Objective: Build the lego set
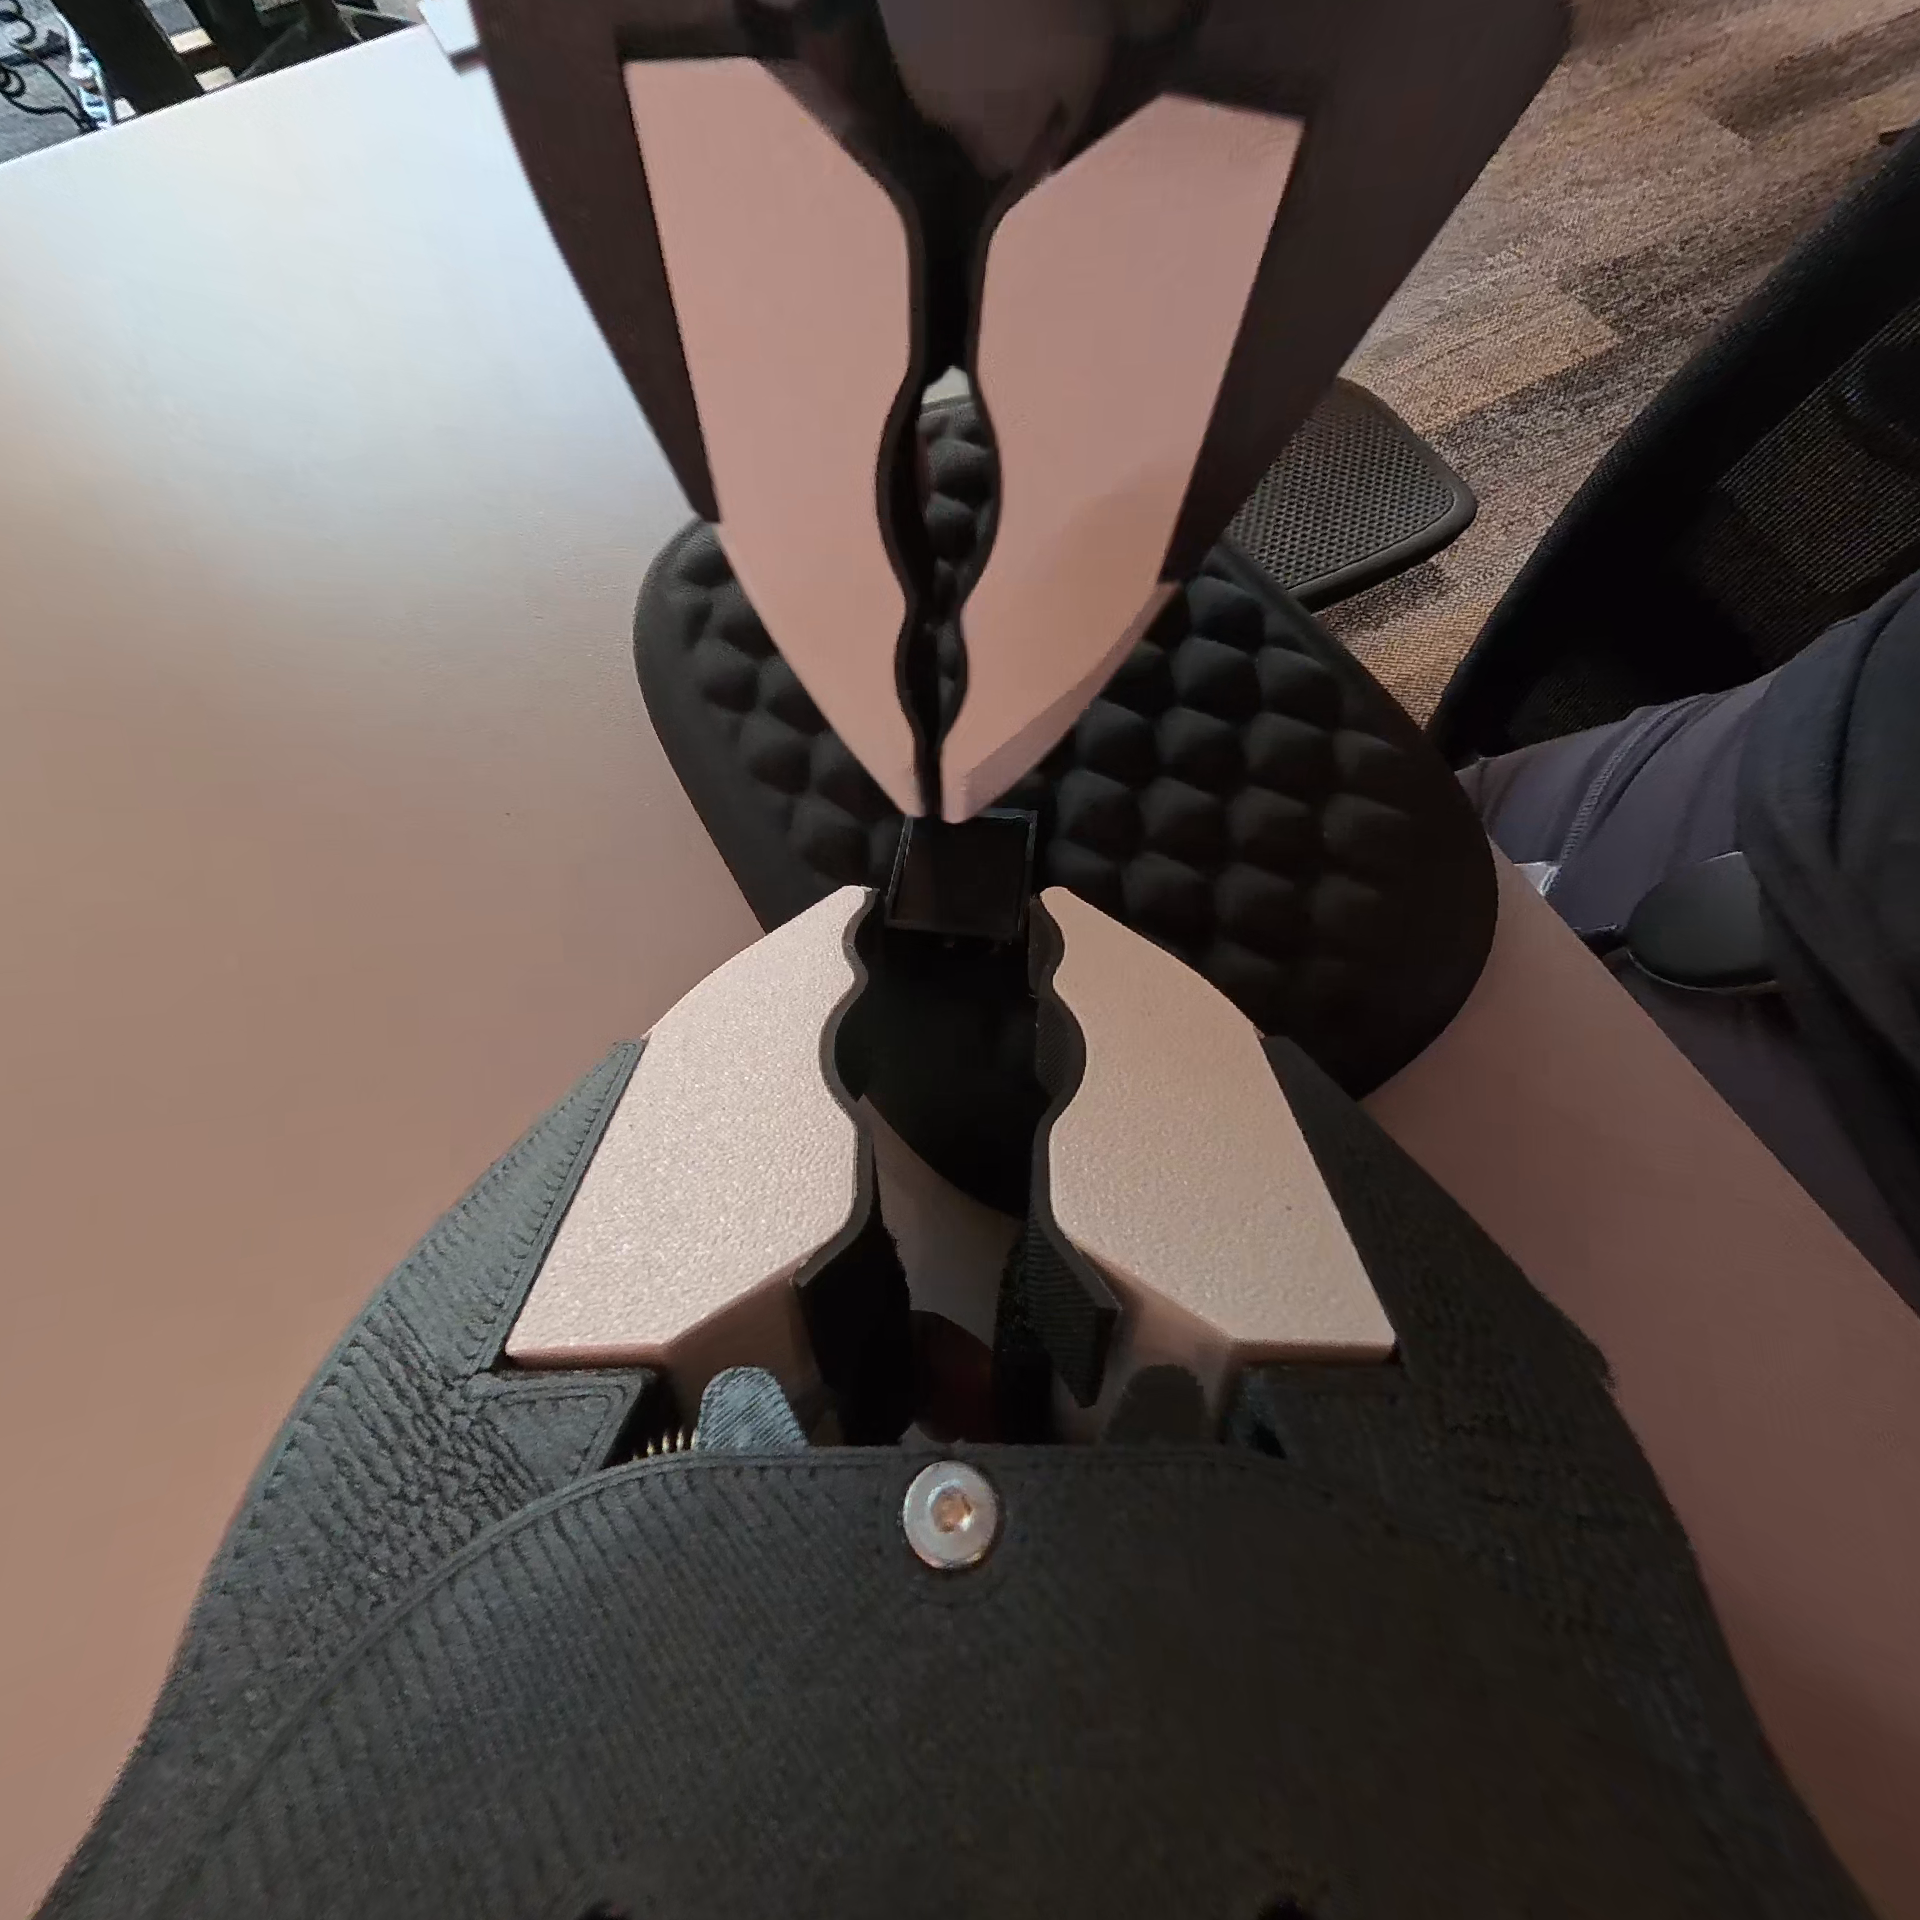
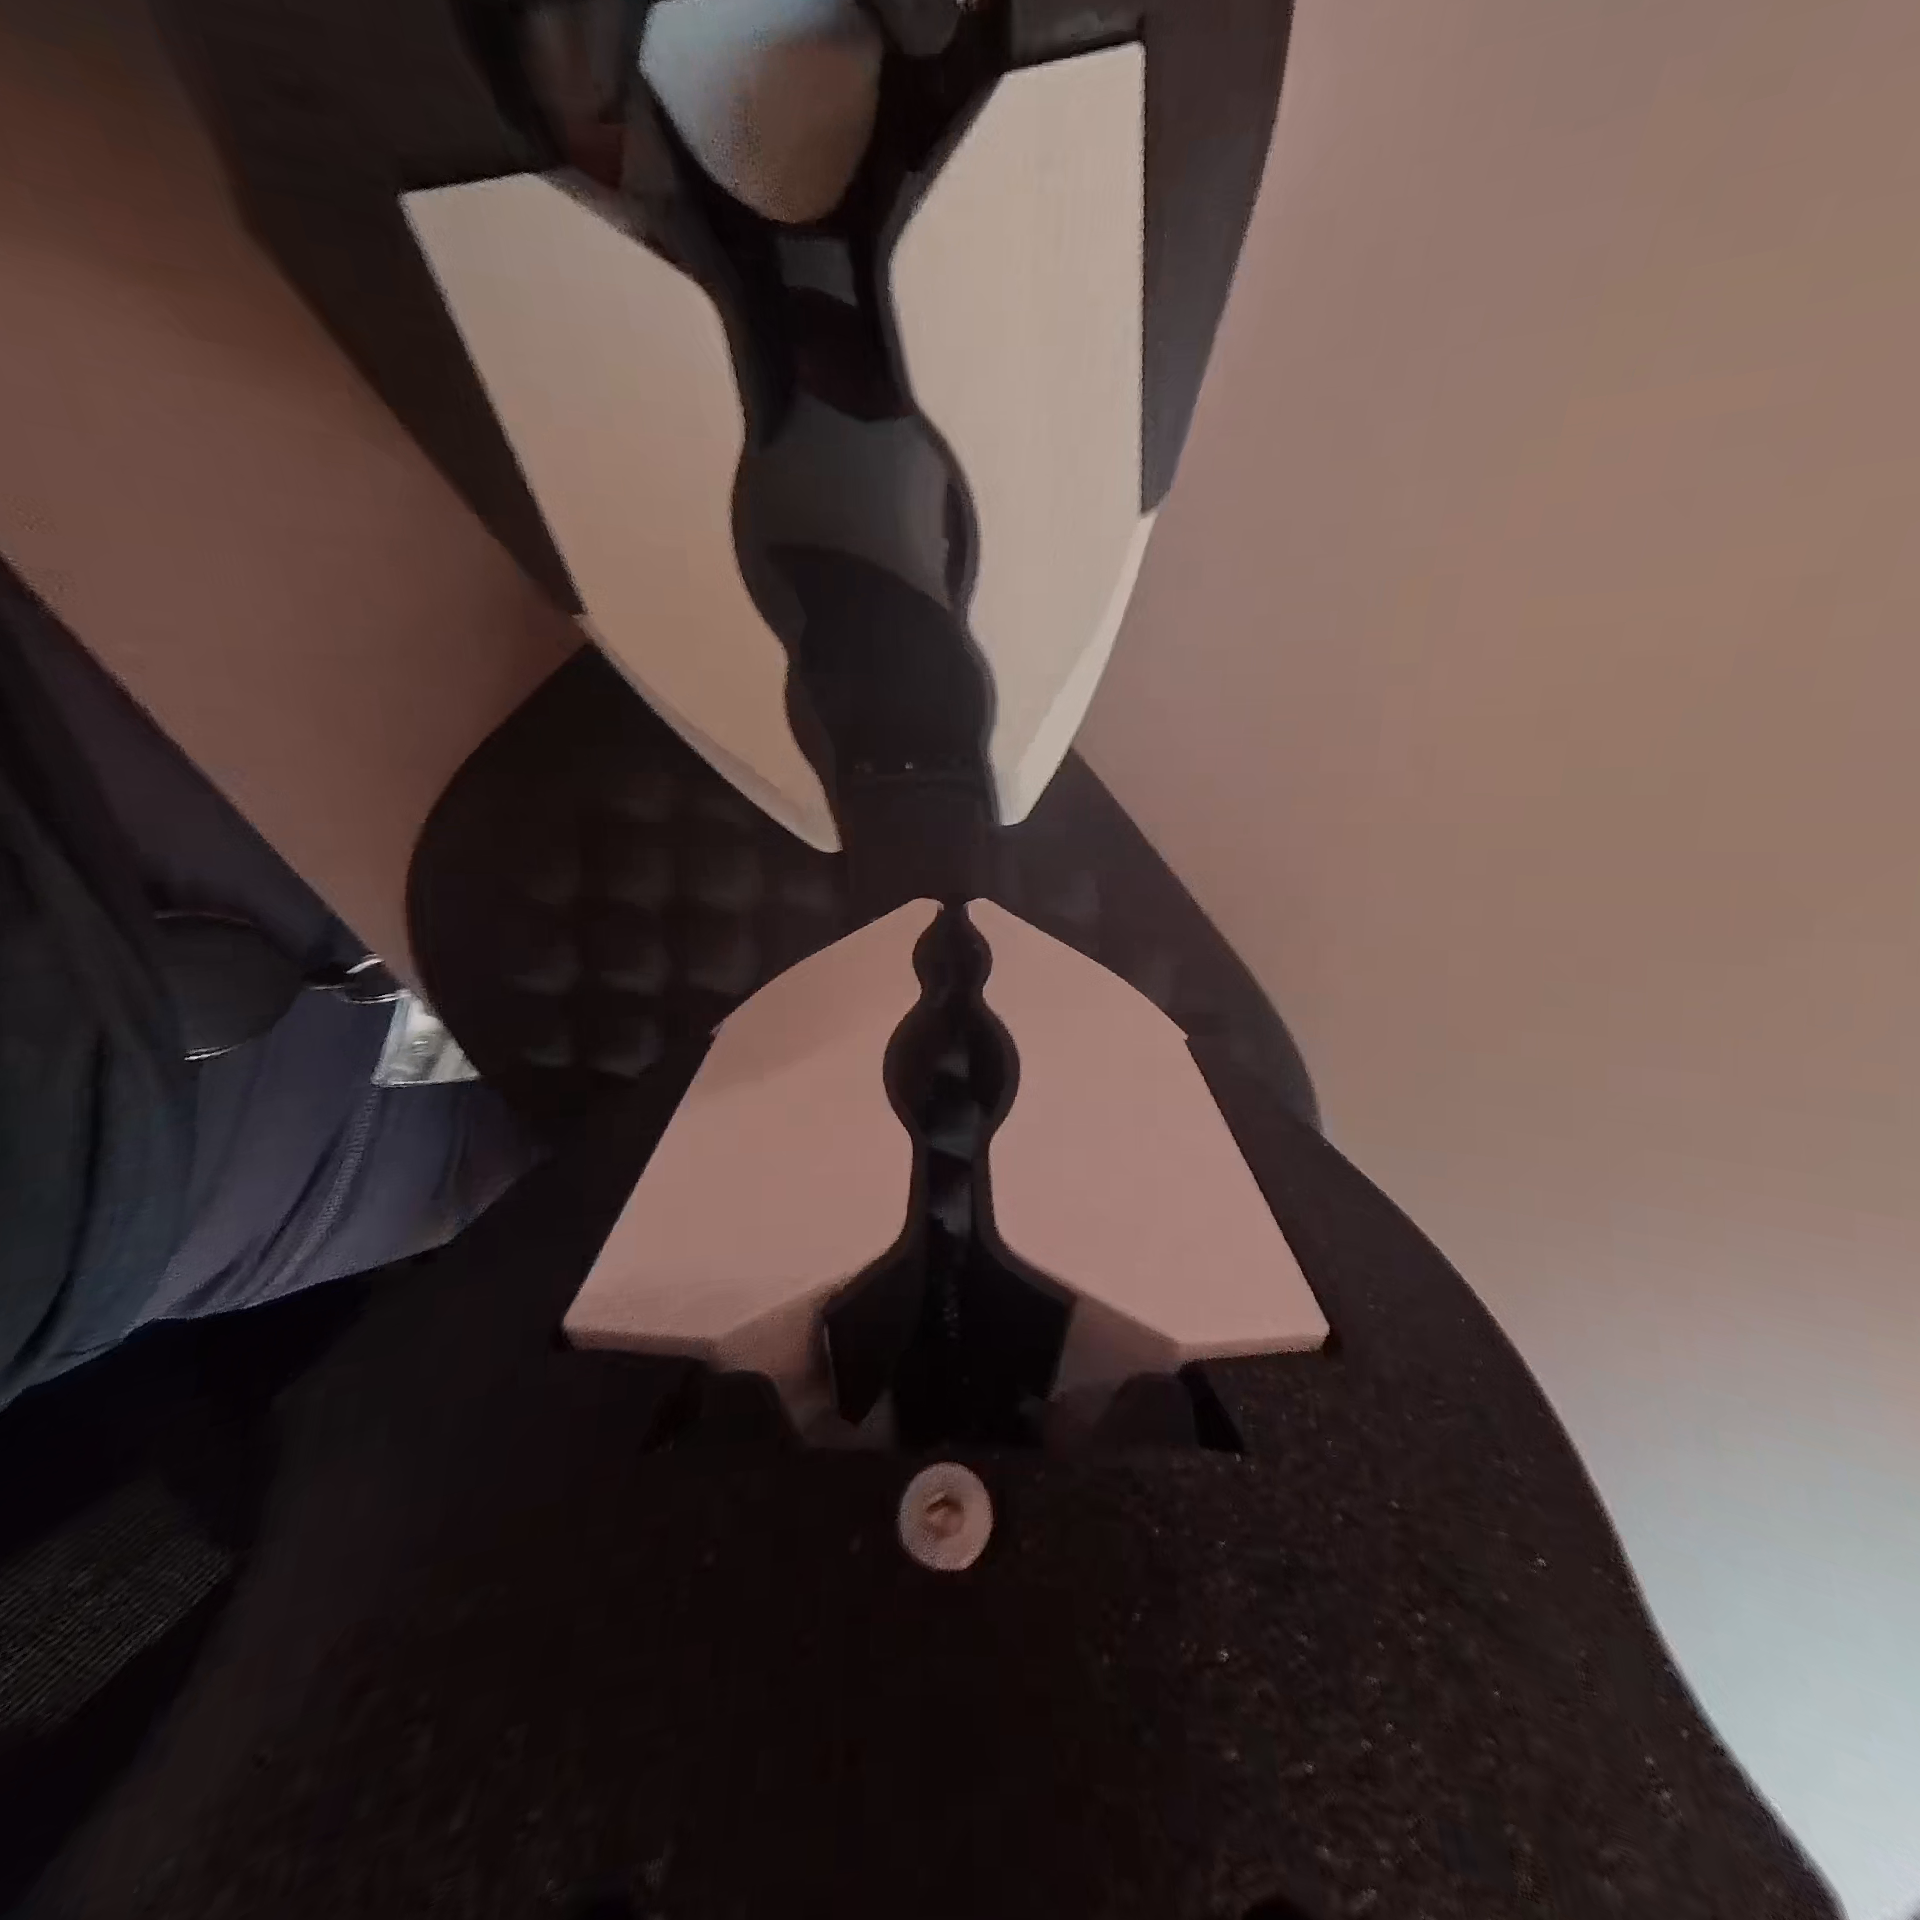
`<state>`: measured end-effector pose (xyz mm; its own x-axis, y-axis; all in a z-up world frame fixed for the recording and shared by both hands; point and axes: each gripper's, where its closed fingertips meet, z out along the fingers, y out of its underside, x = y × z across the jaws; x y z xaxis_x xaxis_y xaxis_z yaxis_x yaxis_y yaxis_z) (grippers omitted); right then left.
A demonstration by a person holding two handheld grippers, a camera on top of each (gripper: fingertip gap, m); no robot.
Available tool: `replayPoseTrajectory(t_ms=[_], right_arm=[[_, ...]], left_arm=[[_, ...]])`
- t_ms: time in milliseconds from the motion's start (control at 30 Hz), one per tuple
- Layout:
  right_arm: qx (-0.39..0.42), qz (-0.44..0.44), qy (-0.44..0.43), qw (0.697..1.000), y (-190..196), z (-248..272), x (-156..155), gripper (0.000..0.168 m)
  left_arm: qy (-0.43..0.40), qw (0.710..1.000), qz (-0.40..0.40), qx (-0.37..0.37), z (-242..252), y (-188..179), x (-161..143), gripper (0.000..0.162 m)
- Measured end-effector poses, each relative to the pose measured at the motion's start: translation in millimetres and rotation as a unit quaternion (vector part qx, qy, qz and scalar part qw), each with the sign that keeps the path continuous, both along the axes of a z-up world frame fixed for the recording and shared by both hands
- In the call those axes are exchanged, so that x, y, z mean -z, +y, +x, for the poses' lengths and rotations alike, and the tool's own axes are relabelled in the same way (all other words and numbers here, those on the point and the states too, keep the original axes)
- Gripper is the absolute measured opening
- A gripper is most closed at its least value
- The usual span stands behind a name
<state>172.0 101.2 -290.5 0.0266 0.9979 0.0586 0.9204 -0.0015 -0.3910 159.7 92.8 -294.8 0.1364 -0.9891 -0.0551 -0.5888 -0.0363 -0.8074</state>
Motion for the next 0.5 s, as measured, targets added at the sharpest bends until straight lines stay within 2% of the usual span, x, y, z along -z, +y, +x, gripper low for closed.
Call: replayPoseTrajectory(t_ms=[200, 367, 500], right_arm=[[-0.013, 0.037, -0.037, 0.999, 7, -1, 3, 0.0], [0.007, 0.031, 0.015, 0.999, 8, -2, -4, 0.002], [0.013, -0.041, 0.075, 0.996, -2, -4, -12, 0.002]], left_arm=[[-0.001, 1.0, -0.009, -0.001, 0, 0, 0, 0.027], [-0.004, 1.0, -0.001, -0.002, 0, 0, -1, 0.027], [-0.006, 1.0, 0.0, -0.002, 0, 0, -2, 0.027]])
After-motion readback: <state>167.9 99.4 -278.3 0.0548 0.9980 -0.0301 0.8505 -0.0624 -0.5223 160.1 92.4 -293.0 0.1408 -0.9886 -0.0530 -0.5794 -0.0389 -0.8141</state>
